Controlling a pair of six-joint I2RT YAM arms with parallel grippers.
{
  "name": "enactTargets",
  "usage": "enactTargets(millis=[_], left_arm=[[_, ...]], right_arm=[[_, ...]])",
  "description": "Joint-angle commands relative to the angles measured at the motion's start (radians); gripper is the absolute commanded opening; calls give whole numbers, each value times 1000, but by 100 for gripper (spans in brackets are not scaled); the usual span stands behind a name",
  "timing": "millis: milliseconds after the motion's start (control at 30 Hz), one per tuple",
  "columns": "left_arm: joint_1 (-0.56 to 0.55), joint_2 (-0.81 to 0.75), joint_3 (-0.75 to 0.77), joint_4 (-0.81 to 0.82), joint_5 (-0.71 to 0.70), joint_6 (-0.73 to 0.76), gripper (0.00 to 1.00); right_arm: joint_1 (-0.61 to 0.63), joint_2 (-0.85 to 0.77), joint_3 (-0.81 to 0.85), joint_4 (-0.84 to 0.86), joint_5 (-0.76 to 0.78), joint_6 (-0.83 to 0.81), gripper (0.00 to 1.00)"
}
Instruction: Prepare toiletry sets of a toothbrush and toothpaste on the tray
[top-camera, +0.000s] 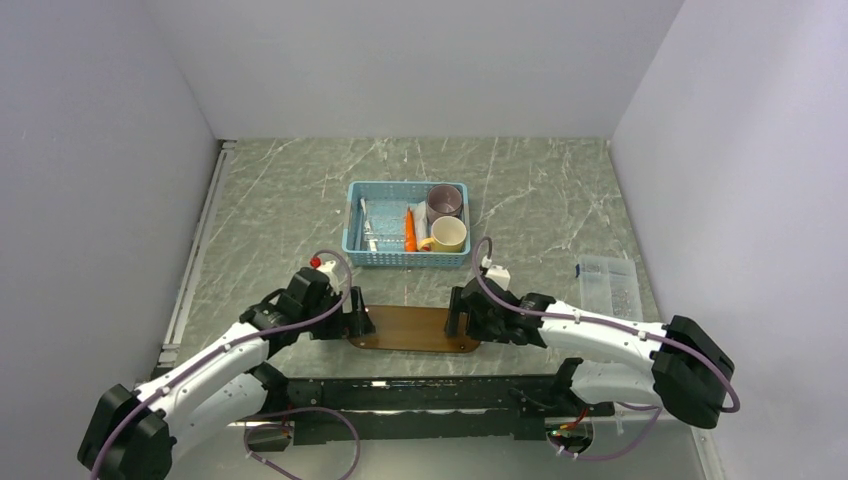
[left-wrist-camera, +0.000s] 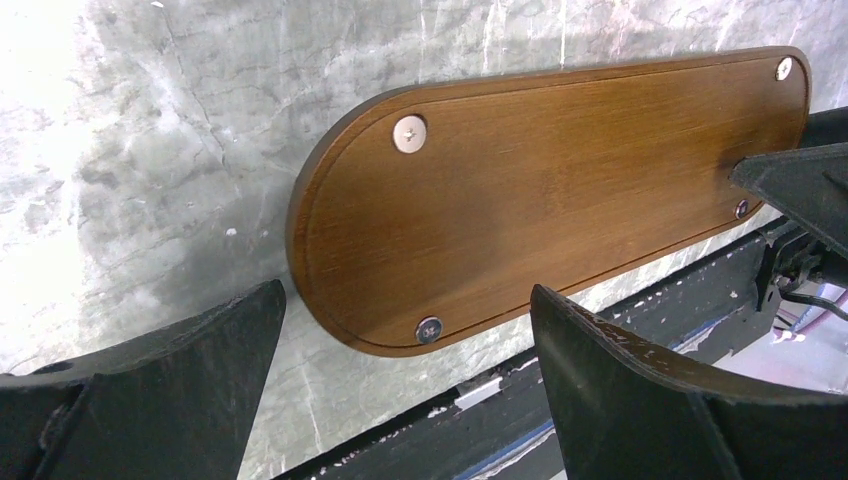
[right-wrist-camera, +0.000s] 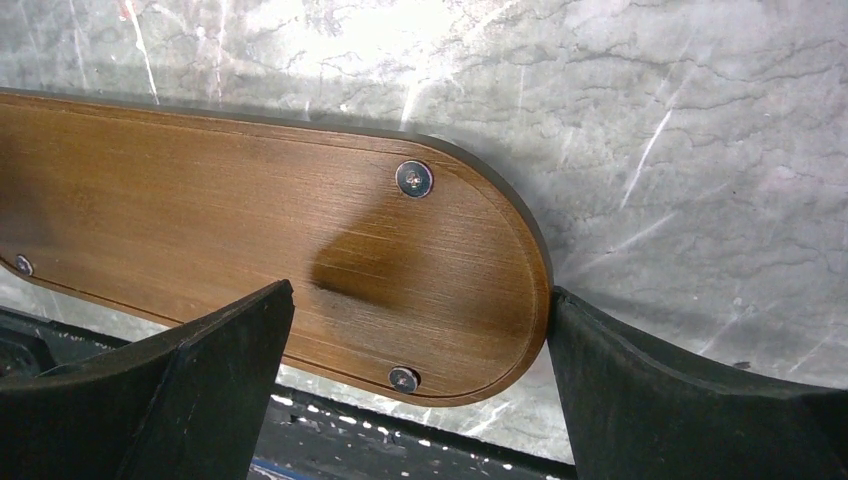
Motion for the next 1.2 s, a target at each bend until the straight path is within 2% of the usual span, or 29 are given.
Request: enactTargets(millis=[0,633,1167], left_arm=[[10,34,0,78,41,-14,99],[42,105,59,107,41,24,99],[43,205,149,119,48,58,99]], right_arm=[[-2,12,56,46,-4,-18,98],[-48,135,138,81,-8,-95,98],[-108,154,141,92,-27,-138,98]])
